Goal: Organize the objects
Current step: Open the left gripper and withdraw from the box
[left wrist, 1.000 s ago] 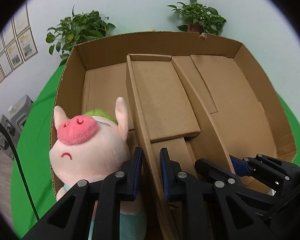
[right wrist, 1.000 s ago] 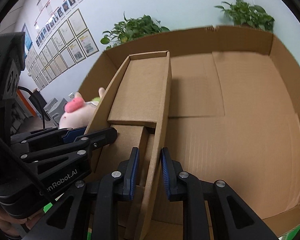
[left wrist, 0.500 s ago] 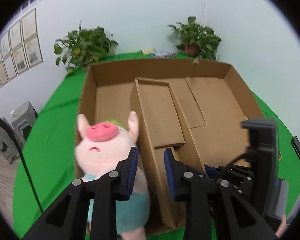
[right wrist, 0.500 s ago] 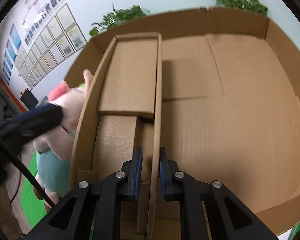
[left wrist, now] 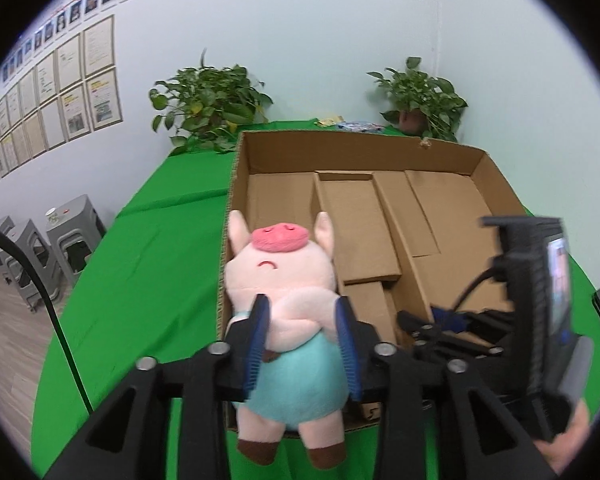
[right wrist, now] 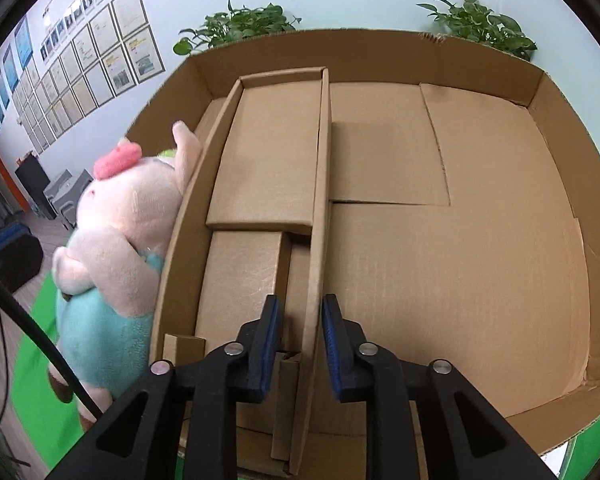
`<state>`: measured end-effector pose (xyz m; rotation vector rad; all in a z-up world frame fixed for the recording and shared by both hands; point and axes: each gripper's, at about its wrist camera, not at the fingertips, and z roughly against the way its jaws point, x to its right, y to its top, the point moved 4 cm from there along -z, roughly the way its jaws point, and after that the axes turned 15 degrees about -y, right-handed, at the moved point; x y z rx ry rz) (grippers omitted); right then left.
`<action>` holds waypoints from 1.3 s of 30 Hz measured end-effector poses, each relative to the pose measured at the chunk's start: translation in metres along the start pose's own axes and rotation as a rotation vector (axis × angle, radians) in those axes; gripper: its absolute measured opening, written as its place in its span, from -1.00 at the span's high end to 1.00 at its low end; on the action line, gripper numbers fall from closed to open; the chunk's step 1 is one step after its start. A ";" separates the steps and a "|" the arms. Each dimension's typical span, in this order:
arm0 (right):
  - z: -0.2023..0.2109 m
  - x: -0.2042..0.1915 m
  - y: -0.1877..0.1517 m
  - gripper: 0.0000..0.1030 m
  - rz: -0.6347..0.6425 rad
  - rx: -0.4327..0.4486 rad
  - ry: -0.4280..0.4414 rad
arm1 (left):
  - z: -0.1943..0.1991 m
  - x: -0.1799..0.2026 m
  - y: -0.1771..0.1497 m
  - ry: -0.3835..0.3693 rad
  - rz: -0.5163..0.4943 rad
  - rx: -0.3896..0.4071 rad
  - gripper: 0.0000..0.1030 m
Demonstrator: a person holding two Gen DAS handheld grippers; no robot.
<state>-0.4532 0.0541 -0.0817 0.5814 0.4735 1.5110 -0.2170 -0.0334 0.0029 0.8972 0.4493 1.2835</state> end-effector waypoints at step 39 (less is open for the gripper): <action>0.230 0.170 -0.173 -0.99 -0.083 0.278 -0.130 | 0.077 0.100 -0.062 0.016 -0.019 0.242 -0.96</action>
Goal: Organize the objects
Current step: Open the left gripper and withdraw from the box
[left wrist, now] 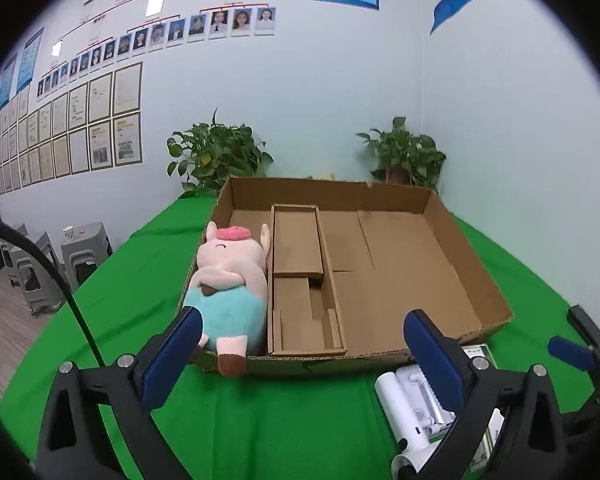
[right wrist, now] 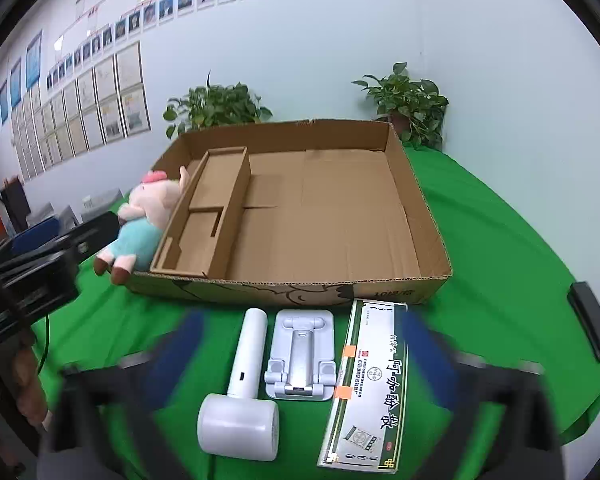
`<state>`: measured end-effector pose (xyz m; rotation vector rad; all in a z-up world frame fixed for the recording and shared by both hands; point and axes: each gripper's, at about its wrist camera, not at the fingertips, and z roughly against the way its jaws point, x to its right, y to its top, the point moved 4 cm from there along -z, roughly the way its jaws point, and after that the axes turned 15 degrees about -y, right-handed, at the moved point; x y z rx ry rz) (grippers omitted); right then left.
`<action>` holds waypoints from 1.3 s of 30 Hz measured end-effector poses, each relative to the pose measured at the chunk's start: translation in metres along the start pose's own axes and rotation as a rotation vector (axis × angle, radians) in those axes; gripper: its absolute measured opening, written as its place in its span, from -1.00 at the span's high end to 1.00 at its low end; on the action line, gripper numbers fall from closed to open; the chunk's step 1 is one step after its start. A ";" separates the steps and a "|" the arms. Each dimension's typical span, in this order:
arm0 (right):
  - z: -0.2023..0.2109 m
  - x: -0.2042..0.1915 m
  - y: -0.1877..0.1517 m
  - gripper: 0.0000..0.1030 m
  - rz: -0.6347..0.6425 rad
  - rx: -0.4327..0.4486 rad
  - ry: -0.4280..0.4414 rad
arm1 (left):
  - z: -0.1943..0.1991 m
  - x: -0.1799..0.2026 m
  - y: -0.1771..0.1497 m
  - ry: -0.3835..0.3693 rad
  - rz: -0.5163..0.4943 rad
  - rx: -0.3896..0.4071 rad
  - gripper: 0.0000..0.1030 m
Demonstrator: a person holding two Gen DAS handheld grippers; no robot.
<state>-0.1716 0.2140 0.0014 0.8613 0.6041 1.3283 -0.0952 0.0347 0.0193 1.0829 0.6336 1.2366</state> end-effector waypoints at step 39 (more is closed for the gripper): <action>-0.028 -0.010 0.000 -0.99 0.047 -0.012 0.011 | -0.032 -0.004 -0.013 -0.064 0.038 -0.066 -0.96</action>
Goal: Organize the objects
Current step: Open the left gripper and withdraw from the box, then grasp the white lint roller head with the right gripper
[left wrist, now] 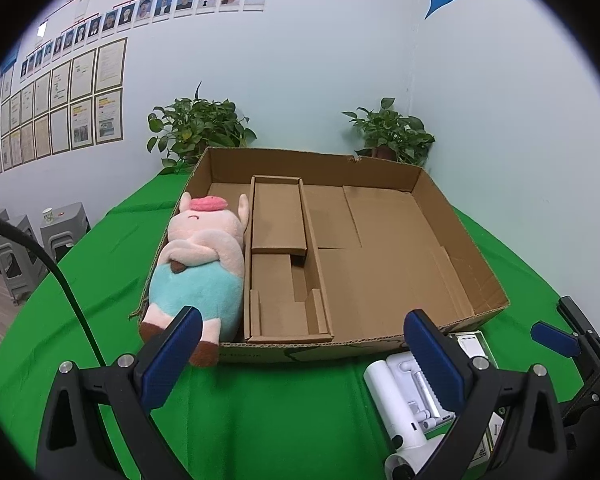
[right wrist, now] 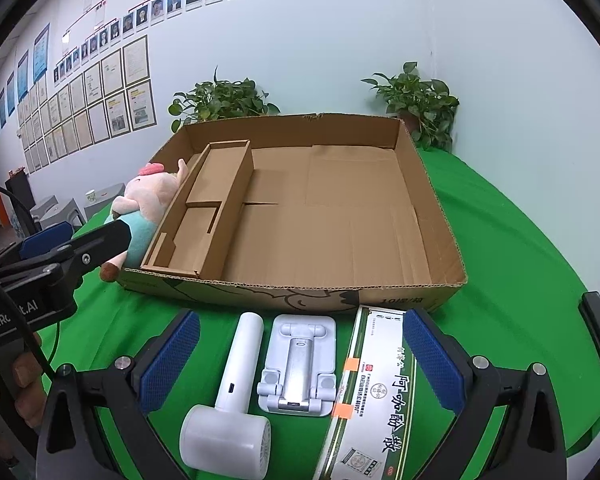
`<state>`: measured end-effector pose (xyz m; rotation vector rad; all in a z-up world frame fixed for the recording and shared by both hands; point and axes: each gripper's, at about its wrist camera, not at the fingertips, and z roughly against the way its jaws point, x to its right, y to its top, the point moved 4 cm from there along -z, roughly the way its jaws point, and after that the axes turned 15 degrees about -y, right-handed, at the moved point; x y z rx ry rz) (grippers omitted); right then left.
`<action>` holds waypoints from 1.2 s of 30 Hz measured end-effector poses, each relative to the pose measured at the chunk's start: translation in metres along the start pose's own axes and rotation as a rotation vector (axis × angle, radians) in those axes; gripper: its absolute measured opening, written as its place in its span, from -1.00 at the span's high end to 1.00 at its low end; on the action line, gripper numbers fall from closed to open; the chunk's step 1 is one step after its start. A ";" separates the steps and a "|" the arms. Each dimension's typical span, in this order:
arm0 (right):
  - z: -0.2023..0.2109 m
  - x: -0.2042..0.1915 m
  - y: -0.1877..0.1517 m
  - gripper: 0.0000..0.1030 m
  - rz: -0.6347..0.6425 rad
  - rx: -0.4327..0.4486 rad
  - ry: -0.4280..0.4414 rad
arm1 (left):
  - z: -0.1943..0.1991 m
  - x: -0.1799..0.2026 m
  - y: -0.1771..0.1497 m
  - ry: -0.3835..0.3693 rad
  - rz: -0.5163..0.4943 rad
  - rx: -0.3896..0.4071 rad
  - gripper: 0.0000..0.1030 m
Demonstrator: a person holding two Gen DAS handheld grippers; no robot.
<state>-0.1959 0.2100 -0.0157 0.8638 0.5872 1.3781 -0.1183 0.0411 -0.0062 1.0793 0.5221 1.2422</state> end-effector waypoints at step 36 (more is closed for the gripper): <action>-0.012 -0.049 -0.087 -0.19 0.141 -0.211 0.219 | -0.091 0.019 -0.068 -0.583 0.269 -0.439 -0.93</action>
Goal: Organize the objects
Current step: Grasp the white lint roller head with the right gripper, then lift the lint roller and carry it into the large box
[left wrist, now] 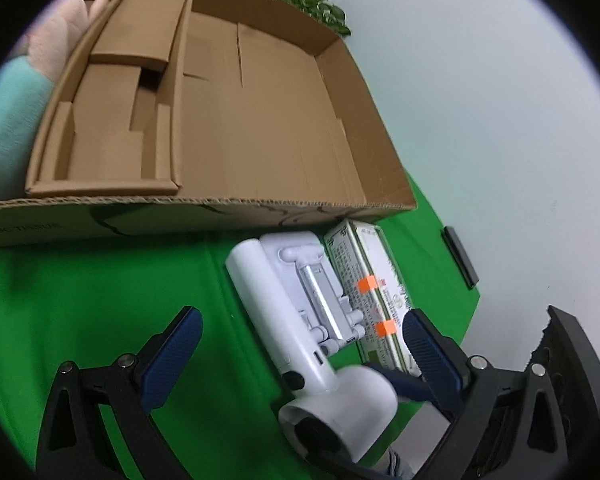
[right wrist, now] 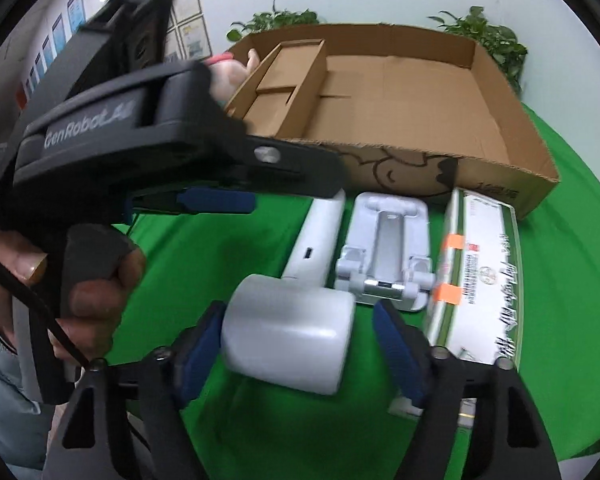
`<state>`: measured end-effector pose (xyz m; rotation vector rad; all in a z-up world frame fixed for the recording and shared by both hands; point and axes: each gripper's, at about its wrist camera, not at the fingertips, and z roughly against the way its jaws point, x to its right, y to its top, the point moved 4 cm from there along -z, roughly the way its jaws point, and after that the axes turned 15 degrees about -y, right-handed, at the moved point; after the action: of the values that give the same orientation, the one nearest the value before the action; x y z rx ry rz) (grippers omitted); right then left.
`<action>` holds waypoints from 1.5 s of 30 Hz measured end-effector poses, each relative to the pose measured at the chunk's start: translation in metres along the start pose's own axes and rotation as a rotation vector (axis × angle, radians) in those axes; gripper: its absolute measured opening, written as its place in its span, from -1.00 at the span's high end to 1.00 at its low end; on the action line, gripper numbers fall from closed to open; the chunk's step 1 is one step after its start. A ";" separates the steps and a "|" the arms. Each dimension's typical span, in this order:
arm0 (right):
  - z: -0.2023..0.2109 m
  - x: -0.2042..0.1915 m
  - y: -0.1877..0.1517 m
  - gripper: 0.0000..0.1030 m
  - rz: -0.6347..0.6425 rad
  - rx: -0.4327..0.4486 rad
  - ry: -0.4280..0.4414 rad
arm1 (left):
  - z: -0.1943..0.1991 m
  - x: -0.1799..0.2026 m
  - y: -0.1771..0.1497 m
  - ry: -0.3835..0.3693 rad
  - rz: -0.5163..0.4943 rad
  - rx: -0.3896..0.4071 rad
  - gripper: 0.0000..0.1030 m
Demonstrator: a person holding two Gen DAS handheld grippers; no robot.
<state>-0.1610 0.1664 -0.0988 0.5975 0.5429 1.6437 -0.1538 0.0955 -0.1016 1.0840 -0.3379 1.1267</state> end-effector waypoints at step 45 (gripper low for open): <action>0.086 0.007 0.020 -0.10 -0.119 0.189 -0.005 | 0.030 0.062 0.038 -0.039 -0.043 0.068 0.26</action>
<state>-0.1206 0.1724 -0.0206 0.6942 0.7221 1.4884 -0.1496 0.1059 -0.0236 1.1696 -0.3073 1.0868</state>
